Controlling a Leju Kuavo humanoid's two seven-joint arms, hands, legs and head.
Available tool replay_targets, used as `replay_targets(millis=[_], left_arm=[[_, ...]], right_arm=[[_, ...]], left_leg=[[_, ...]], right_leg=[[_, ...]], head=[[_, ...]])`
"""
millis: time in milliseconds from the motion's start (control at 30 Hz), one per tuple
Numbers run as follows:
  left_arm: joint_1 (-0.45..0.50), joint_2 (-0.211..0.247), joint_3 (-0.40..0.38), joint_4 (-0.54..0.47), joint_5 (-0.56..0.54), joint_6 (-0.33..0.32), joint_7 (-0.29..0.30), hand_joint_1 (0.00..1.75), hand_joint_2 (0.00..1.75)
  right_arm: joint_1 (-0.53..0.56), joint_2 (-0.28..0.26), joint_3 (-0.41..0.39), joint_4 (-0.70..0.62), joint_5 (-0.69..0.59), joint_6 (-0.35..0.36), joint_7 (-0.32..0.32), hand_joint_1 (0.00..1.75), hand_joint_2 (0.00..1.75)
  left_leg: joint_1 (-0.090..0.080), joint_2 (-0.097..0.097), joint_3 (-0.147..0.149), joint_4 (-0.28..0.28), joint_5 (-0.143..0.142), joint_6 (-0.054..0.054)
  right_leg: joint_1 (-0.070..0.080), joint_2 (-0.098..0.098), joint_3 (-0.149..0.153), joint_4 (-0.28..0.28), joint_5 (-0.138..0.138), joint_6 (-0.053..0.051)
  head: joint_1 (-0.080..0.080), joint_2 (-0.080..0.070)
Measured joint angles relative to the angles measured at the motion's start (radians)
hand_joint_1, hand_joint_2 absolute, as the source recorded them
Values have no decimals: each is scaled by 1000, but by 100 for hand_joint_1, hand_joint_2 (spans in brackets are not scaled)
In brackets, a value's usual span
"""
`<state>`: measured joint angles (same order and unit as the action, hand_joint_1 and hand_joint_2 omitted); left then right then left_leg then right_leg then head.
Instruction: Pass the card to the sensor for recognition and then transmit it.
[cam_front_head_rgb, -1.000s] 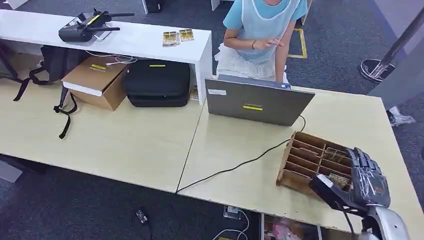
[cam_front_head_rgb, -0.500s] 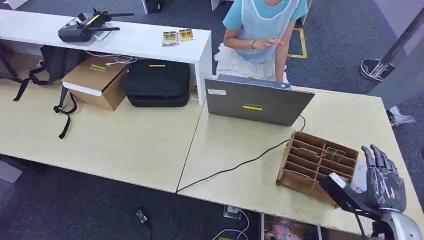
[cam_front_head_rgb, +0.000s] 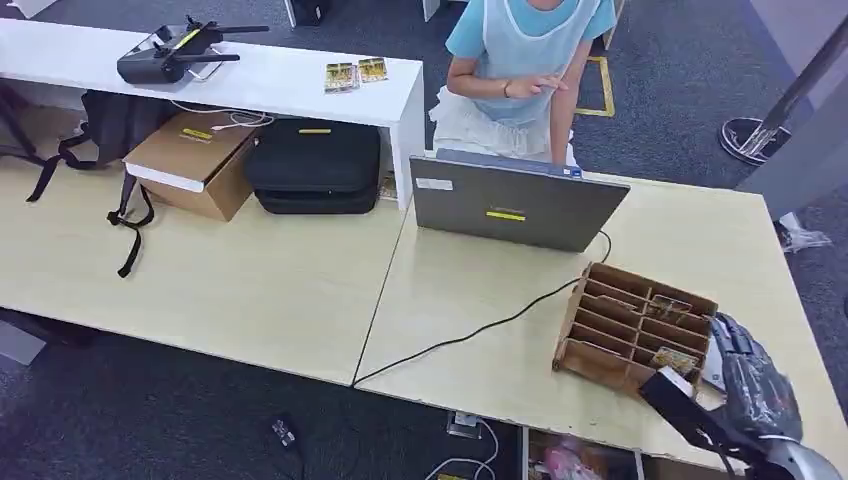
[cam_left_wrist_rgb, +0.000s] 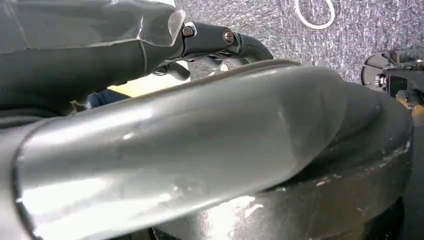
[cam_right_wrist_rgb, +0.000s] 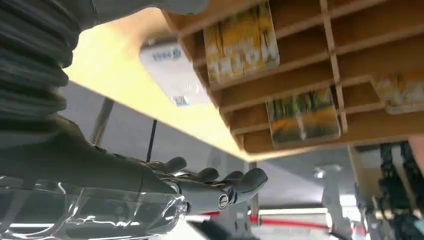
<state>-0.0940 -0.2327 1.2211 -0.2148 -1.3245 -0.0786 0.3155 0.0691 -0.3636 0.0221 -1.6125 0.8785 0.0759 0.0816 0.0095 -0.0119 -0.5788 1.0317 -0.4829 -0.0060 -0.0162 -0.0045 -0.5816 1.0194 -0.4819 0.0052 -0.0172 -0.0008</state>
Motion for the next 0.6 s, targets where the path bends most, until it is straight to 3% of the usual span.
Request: replay_targets(millis=[267,600], left_arm=[[0,0,1,0,5,0,0,0,0],[0,0,8,0,20,0,0,0,0]], right_arm=[[45,-14,1,-36,-31,22,-12,0,175],[21,-17,26,-16,-1,18,-12,0,175]], left_leg=[[0,0,0,0,0,0],[0,0,0,0,0,0]], right_leg=[[0,1,0,0,0,0],[0,1,0,0,0,0]], head=[[0,0],[0,0]])
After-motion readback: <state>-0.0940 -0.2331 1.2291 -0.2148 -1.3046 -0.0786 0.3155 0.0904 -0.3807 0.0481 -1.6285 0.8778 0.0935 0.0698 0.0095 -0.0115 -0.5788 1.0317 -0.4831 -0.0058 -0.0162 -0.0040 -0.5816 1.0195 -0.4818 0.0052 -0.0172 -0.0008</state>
